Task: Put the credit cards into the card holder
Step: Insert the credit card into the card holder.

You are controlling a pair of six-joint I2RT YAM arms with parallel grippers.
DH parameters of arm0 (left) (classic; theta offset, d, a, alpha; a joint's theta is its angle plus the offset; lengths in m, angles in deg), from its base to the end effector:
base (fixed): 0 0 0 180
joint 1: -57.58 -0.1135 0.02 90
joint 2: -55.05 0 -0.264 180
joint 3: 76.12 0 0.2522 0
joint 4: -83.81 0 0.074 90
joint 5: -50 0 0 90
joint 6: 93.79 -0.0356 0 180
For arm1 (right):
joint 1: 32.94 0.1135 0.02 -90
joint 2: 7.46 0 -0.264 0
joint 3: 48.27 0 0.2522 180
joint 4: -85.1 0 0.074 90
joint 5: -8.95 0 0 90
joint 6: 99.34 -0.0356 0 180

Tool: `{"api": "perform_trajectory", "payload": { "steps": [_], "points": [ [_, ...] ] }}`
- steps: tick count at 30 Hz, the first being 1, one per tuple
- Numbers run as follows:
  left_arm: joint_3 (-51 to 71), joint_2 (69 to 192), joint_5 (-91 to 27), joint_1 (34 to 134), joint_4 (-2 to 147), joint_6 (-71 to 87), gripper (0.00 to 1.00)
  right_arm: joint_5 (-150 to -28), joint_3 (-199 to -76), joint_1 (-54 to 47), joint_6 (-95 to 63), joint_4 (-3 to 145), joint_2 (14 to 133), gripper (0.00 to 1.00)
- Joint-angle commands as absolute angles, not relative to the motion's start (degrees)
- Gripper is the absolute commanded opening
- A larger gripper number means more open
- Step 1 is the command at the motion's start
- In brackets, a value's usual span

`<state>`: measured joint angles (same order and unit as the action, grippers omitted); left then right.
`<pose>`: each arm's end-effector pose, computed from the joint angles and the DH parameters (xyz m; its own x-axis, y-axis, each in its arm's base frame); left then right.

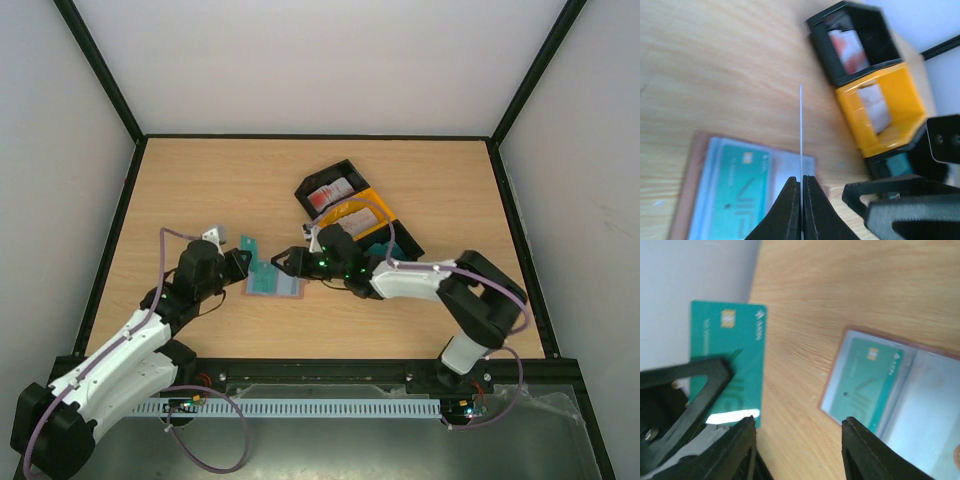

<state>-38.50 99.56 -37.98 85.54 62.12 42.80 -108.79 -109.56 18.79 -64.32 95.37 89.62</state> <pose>0.1569 -0.0847 0.2159 -0.6506 -0.4766 -0.5912 0.0338 0.7596 -0.6495 0.2052 0.2869 0.1825 -0.9353 -0.0152 -0.3536 -0.3295 0.4023 0.8541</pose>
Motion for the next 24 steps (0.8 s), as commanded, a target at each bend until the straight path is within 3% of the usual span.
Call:
{"api": "perform_trajectory", "payload": {
  "steps": [1,5,12,14,22,24],
  "points": [
    [-35.5,98.4,-33.0,85.6,69.9,42.7,0.02,-109.4,-102.7,17.5,-67.5,109.0,81.3,0.52],
    [-33.7,98.0,-27.5,85.4,74.1,44.9,0.02,-112.2,-99.3,17.3,-69.8,117.6,76.2,0.63],
    [-32.5,98.1,-17.9,85.3,82.1,51.4,0.02,-116.9,-99.5,17.3,-74.7,126.0,76.8,0.64],
    [-32.2,98.4,-16.4,85.2,83.5,52.9,0.02,-120.2,-100.2,17.3,-75.0,128.6,77.9,0.57],
    [-32.1,99.1,-12.8,84.1,86.6,56.9,0.03,-121.3,-98.3,17.2,-78.8,137.8,78.2,0.08],
    [-32.0,99.0,-13.4,84.0,85.6,56.4,0.06,-120.5,-98.0,16.9,-79.2,137.8,78.0,0.02]
  ]
}}
